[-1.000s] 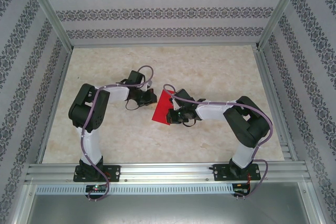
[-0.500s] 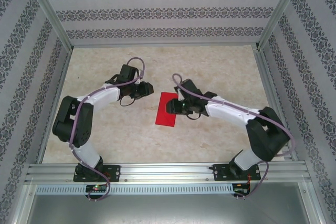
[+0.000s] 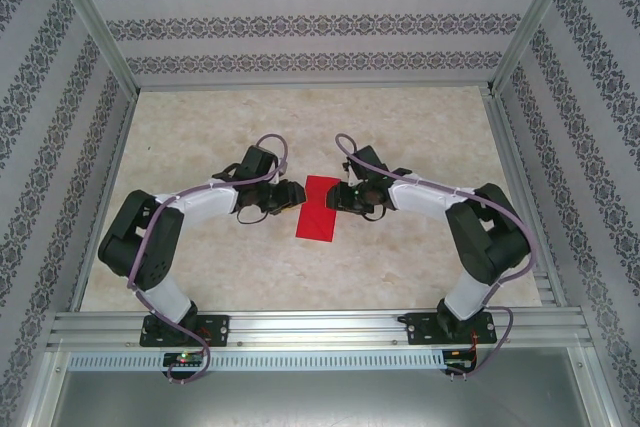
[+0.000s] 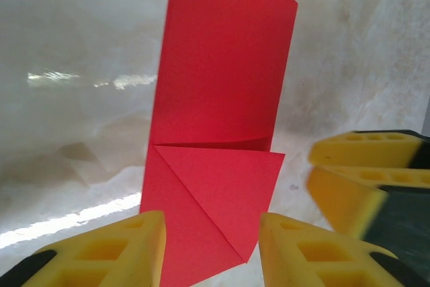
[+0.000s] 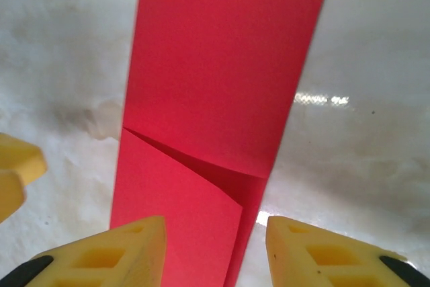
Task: Fold a paper plane with a square sheet of paper (pick it up from the middle)
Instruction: Fold the triangle a second time at the center of the table.
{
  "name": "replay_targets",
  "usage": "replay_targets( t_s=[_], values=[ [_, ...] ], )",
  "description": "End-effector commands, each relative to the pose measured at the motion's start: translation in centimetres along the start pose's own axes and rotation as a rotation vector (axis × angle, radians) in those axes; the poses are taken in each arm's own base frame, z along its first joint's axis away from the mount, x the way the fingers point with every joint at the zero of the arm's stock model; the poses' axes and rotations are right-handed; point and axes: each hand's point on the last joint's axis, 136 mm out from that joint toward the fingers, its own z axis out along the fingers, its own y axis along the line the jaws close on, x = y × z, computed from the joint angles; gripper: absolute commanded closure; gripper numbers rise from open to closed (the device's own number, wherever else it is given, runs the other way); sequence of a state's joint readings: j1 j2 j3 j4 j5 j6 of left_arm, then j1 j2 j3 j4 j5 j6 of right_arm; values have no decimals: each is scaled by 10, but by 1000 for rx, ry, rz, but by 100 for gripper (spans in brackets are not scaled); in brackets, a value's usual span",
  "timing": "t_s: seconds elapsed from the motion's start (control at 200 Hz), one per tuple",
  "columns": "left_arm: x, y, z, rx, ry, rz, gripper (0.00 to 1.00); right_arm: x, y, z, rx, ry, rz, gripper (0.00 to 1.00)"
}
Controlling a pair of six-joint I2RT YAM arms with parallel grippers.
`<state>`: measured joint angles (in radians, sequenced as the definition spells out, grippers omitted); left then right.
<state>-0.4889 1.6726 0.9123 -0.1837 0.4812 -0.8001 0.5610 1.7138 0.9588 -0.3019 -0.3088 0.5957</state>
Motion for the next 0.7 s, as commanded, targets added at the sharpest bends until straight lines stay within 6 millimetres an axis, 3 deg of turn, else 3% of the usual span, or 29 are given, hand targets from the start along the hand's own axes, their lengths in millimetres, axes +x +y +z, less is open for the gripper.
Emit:
replay_targets(
  t_s=[0.0,0.48,0.694],
  values=[
    [1,-12,8,53,4,-10,59,-9,15,5,-63,-7,-37,57],
    [10,-5,24,46,57,-32,59,-7,11,22,-70,33,-25,68],
    [15,-5,31,67,83,-44,59,-7,5,21,-66,21,-9,86]
  ],
)
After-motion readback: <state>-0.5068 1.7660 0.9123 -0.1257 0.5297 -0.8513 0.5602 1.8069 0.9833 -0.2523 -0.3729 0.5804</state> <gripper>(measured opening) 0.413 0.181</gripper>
